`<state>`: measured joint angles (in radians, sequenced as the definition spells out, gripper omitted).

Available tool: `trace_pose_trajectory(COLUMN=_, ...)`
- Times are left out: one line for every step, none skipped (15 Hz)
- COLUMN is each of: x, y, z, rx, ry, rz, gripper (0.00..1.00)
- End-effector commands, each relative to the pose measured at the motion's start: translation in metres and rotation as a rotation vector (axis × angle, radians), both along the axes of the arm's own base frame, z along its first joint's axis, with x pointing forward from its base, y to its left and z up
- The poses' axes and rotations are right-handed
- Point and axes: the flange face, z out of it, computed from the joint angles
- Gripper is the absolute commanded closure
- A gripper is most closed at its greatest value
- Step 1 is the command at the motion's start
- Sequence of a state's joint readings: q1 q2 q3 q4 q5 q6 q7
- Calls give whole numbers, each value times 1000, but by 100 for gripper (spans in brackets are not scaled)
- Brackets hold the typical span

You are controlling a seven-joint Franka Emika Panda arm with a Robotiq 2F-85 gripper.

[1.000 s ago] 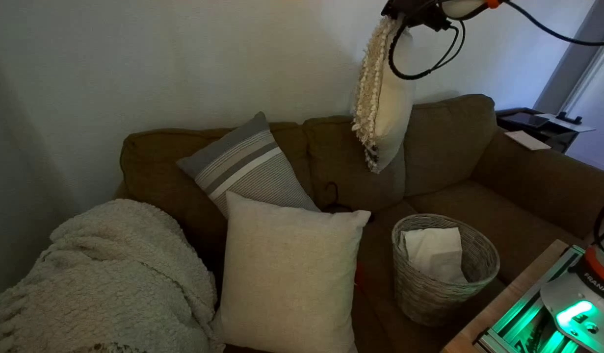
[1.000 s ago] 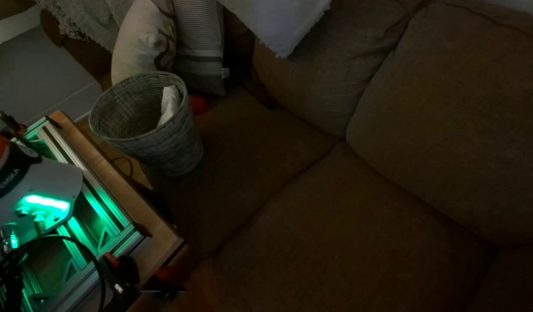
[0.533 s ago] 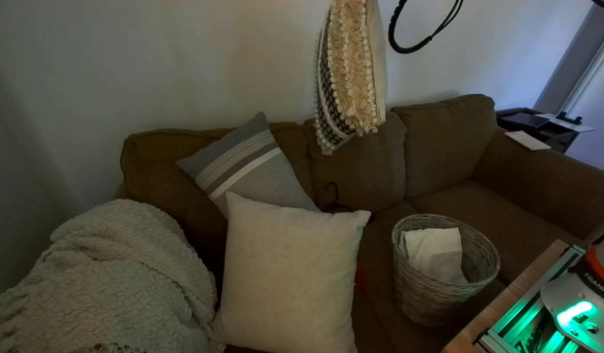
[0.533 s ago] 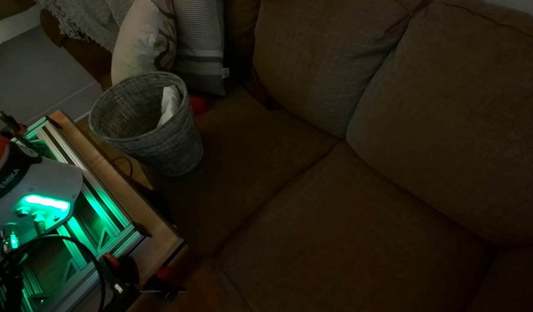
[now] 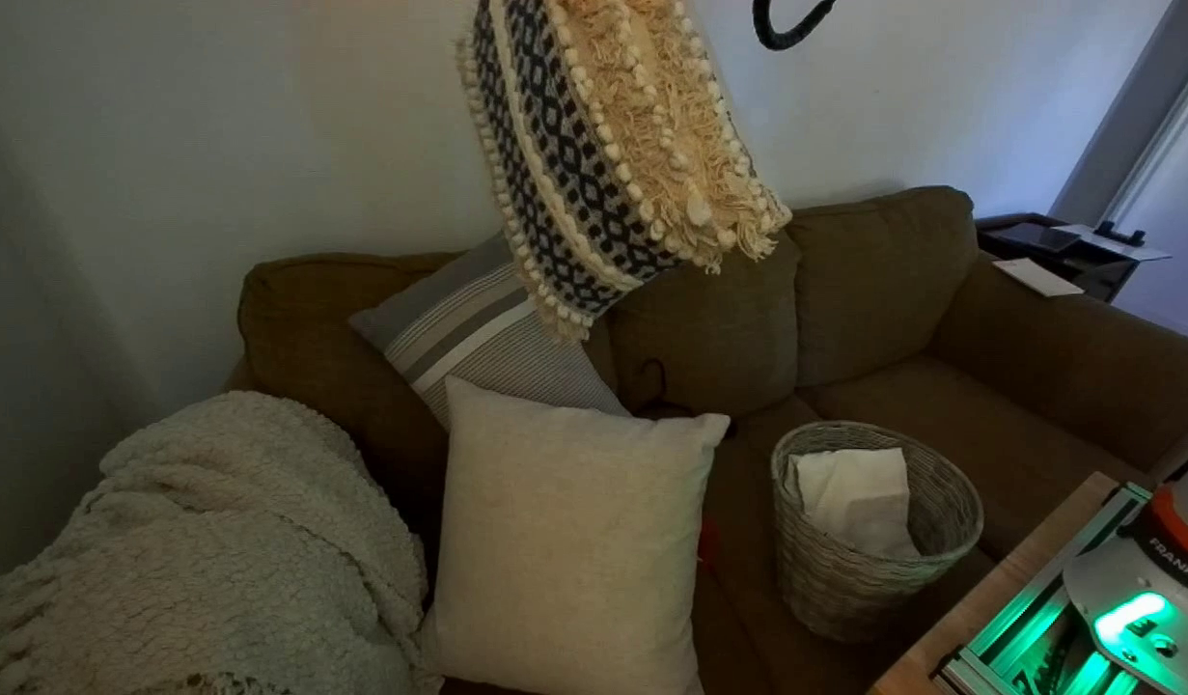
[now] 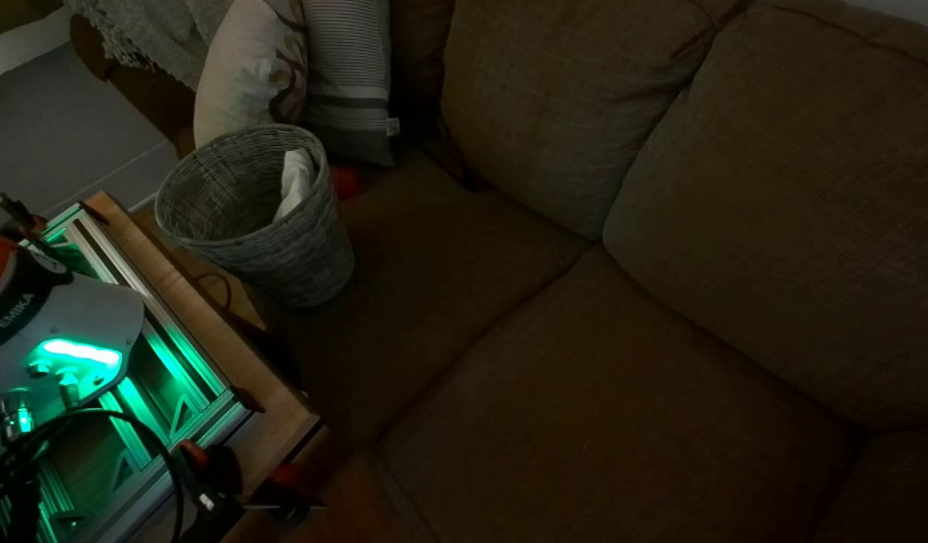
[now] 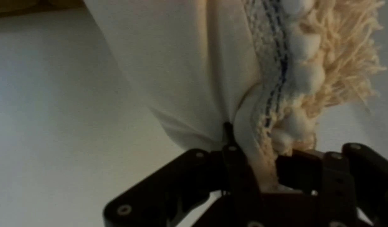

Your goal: Move the pillow on the right to the left side of the sofa

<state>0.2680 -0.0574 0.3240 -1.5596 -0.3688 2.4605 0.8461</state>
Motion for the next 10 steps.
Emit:
trace_pose_trajectory(x=-2, y=6, z=2, rx=0, ry=3, rz=12, gripper=90)
trace_pose_trajectory(x=0, y=7, z=1, rx=0, ry=5, rz=15, gripper=90)
trace_pose_trajectory(x=2, y=6, z=0, rx=-1, ry=7, rz=14, gripper=90)
trace_pose_trajectory(x=4, y=5, z=-1, rx=-3, ry=8, rz=13, gripper=90)
trace_pose_trajectory(x=9, y=2, z=-15, rx=26, ry=58, rz=-10, gripper=98)
trace_pose_trajectory(x=16, y=14, z=-43, rx=24, ry=112, rz=-20, gripper=98)
trace_pose_trajectory(x=23, y=31, z=-69, rx=43, ry=174, rz=10, gripper=98)
trace_pose_trajectory(x=31, y=46, z=-94, rx=34, ry=213, rz=19, gripper=98)
trace_pose_trajectory(x=39, y=60, z=-116, rx=29, ry=255, rz=37, gripper=98)
trace_pose_trajectory(x=50, y=74, z=-135, rx=25, ry=275, rz=64, gripper=98)
